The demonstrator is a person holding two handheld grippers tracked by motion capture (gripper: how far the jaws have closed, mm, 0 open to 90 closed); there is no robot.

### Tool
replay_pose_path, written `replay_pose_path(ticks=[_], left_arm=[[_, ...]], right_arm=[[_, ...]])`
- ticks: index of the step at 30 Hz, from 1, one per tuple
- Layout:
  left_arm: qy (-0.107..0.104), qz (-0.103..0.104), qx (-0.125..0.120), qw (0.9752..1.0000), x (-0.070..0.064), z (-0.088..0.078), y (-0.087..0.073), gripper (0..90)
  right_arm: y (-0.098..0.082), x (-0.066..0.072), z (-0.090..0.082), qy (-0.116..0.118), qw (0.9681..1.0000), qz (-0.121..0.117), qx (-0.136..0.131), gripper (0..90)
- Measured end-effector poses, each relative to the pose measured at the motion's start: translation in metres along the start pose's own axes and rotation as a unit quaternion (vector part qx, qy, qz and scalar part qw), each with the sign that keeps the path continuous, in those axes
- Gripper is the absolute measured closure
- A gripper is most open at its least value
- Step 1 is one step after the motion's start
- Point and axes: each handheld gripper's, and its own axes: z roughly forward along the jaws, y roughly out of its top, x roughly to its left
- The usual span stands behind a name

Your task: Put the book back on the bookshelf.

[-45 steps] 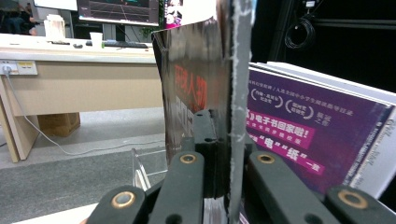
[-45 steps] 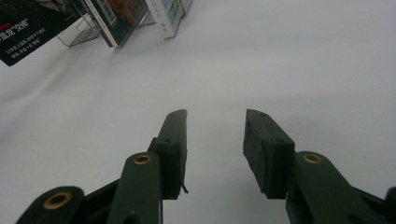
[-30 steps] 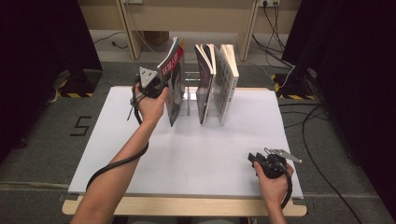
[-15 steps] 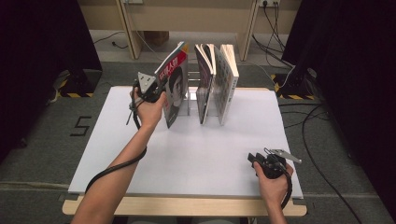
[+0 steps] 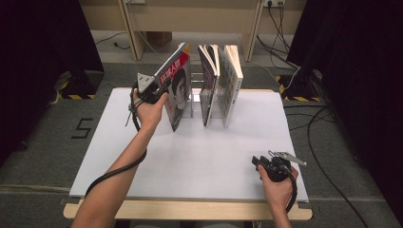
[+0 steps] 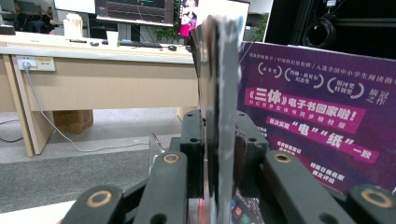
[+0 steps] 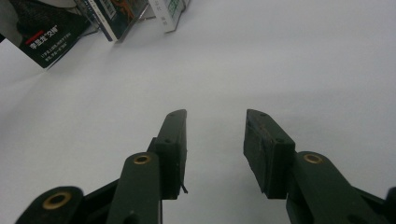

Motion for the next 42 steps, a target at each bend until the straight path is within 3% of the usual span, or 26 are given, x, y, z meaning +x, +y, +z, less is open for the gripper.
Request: replay_pose_path(ticks=[5,11,17,22,26,29,32,35,42], left_arm=[[-0.003,-0.021,0.011,0.9997,0.001,0.004,0.006,72.4],[-0.015,-0.029,0.033,0.9989,0.001,0.01,0.011,72.5],[-0.024,-0.019,0.094,0.9951,-0.002,0.015,0.009,80.9],[-0.025,-0.02,0.118,0.9925,-0.006,0.016,0.012,85.8],[-0.019,-0.024,0.108,0.9937,-0.006,0.012,0.013,86.2],[-0.014,-0.026,0.085,0.9959,-0.004,0.011,0.01,86.4],[-0.011,-0.035,0.063,0.9973,-0.003,0.011,0.007,86.5],[0.001,-0.028,0.037,0.9989,-0.005,0.012,0.005,86.6],[0.03,-0.024,0.019,0.9991,0.002,0.013,-0.005,86.4]], right_arm=[[0.0,-0.001,0.0,0.0,1.0,-0.002,0.001,59.9],[0.0,-0.001,0.0,0.001,1.0,-0.001,0.0,59.8],[0.0,-0.001,0.002,0.002,1.0,0.002,0.008,59.6],[0.0,-0.002,0.001,0.003,1.0,0.003,0.007,59.5],[-0.001,-0.002,0.0,0.003,1.0,0.003,0.008,59.5],[-0.001,-0.001,0.0,0.003,0.9999,0.009,0.009,59.5],[-0.001,-0.002,0.001,0.002,1.0,-0.001,0.009,59.5],[0.0,-0.002,0.001,0.003,0.9999,0.006,0.009,59.5],[0.0,-0.002,0.0,0.004,0.9999,0.005,0.009,59.5]])
